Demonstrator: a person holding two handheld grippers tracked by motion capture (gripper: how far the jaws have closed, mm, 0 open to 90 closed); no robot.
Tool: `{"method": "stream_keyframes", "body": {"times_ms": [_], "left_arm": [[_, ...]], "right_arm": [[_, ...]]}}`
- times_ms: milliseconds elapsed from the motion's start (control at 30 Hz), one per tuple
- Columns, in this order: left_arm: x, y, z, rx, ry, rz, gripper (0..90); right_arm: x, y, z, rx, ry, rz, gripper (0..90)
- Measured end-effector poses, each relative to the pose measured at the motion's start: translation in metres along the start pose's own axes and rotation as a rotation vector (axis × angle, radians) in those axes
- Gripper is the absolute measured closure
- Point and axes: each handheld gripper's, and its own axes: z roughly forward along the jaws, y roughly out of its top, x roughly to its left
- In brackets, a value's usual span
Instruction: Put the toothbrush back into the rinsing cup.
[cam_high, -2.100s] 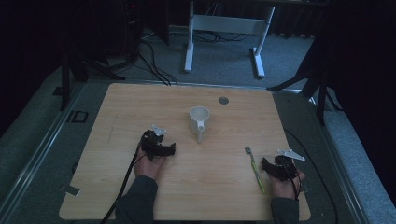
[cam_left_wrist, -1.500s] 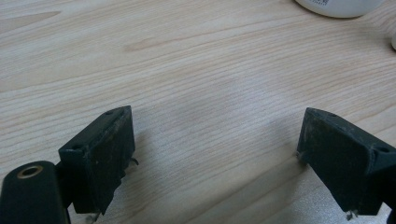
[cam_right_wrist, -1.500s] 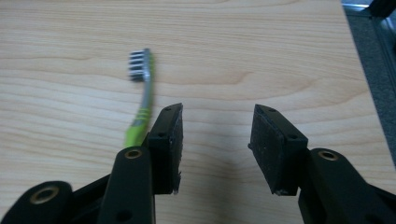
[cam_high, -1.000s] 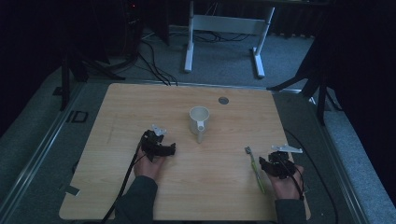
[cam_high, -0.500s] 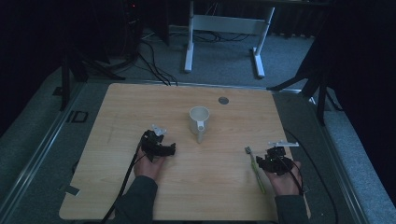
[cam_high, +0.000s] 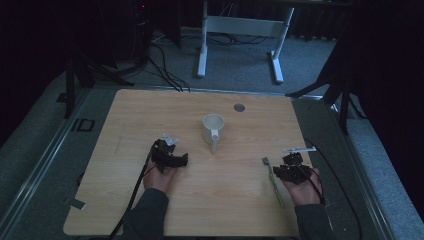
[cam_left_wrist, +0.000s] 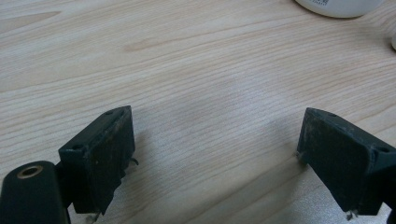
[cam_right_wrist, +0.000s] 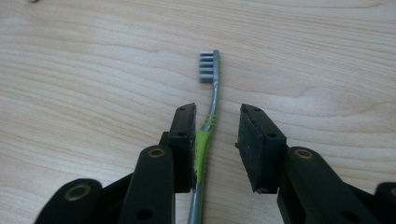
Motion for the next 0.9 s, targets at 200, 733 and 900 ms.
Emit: {"method": "stream_keyframes", "body": {"times_ms": [200,733,900], "left_arm": [[0.0,0.0,0.0,0.001,0.0,0.001,11.4],[0.0,0.0,0.0,0.001,0.0,0.001,11.4],[0.0,0.0,0.0,0.0,0.0,0.0,11.4]], "right_arm": [[0.001,0.005,0.003,0.04,0.035,-0.008,71.9],[0.001,0.015,0.009,0.173,0.063,-0.015,76.5],[0.002,0.018,0.011,0.197,0.057,-0.019,77.0]]}}
